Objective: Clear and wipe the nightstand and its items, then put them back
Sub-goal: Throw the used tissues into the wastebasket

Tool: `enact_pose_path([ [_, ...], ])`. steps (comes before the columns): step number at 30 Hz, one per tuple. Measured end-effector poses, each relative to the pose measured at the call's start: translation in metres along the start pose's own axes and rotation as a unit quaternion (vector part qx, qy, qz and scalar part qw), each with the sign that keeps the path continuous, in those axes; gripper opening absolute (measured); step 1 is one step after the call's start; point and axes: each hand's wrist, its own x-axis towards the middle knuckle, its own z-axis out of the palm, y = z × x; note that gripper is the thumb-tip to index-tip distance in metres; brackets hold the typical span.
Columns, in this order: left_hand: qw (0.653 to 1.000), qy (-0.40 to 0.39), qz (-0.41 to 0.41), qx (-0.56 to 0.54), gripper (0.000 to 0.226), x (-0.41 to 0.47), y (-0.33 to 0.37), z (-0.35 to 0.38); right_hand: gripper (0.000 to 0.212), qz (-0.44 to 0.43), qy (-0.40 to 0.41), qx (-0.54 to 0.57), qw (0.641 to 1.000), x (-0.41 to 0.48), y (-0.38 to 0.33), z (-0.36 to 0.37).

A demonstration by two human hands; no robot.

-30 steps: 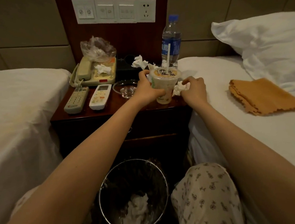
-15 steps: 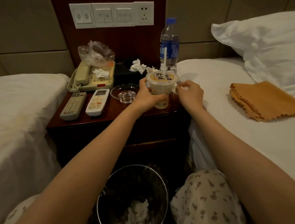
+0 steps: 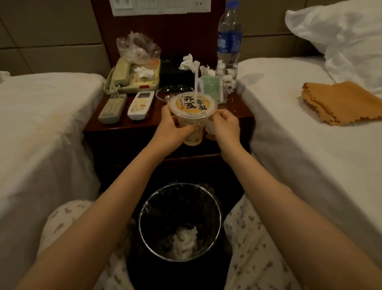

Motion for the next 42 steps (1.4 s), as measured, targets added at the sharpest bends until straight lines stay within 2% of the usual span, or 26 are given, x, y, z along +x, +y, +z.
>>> enact_pose_path([
  [4, 0.998, 0.031, -0.058, -0.019, 0.065, -0.034, -0.031, -0.016, 0.022, 0.021, -0.056, 0.005, 0.998, -0.034, 0.023, 0.017],
  [7, 0.990, 0.019, -0.140, -0.010, 0.067, -0.040, -0.058, -0.019, 0.022, 0.105, -0.104, -0.059, 0.987, -0.041, 0.041, 0.026],
  [9, 0.978, -0.011, -0.208, 0.000, 0.072, -0.039, -0.079, -0.015, 0.020, 0.194, -0.134, -0.115, 0.965, -0.043, 0.057, 0.030],
  [11, 0.961, -0.049, -0.270, 0.028, 0.074, -0.039, -0.102, -0.009, 0.016, 0.246, -0.168, -0.168, 0.940, -0.046, 0.076, 0.030],
  [16, 0.915, -0.108, -0.384, 0.063, 0.074, -0.044, -0.142, 0.001, 0.014, 0.217, -0.238, -0.360, 0.876, -0.052, 0.108, 0.026],
  [20, 0.905, -0.104, -0.401, 0.095, 0.078, -0.040, -0.152, 0.002, 0.028, 0.223, -0.263, -0.424, 0.837, -0.049, 0.114, 0.025],
  [26, 0.908, -0.107, -0.395, 0.091, 0.080, -0.028, -0.146, 0.001, 0.027, 0.232, -0.274, -0.445, 0.820, -0.045, 0.114, 0.026],
  [28, 0.908, -0.113, -0.392, 0.094, 0.078, -0.027, -0.145, 0.002, 0.035, 0.267, -0.296, -0.436, 0.807, -0.046, 0.117, 0.026],
  [30, 0.907, -0.124, -0.389, 0.105, 0.074, -0.025, -0.142, 0.001, 0.042, 0.263, -0.306, -0.457, 0.792, -0.046, 0.120, 0.026],
  [32, 0.908, -0.136, -0.380, 0.113, 0.066, -0.023, -0.138, 0.000, 0.039, 0.219, -0.267, -0.475, 0.810, -0.044, 0.122, 0.026],
  [34, 0.918, -0.137, -0.355, 0.113, 0.052, -0.019, -0.131, 0.000, 0.032, 0.191, -0.216, -0.445, 0.848, -0.038, 0.121, 0.027],
  [38, 0.967, -0.066, -0.239, 0.052, 0.034, 0.003, -0.103, -0.006, 0.015, 0.147, -0.114, -0.357, 0.915, -0.016, 0.091, 0.033],
  [42, 0.984, -0.058, -0.166, 0.030, 0.026, 0.028, -0.057, -0.014, 0.019, 0.083, -0.081, -0.255, 0.960, 0.012, 0.043, 0.025],
])
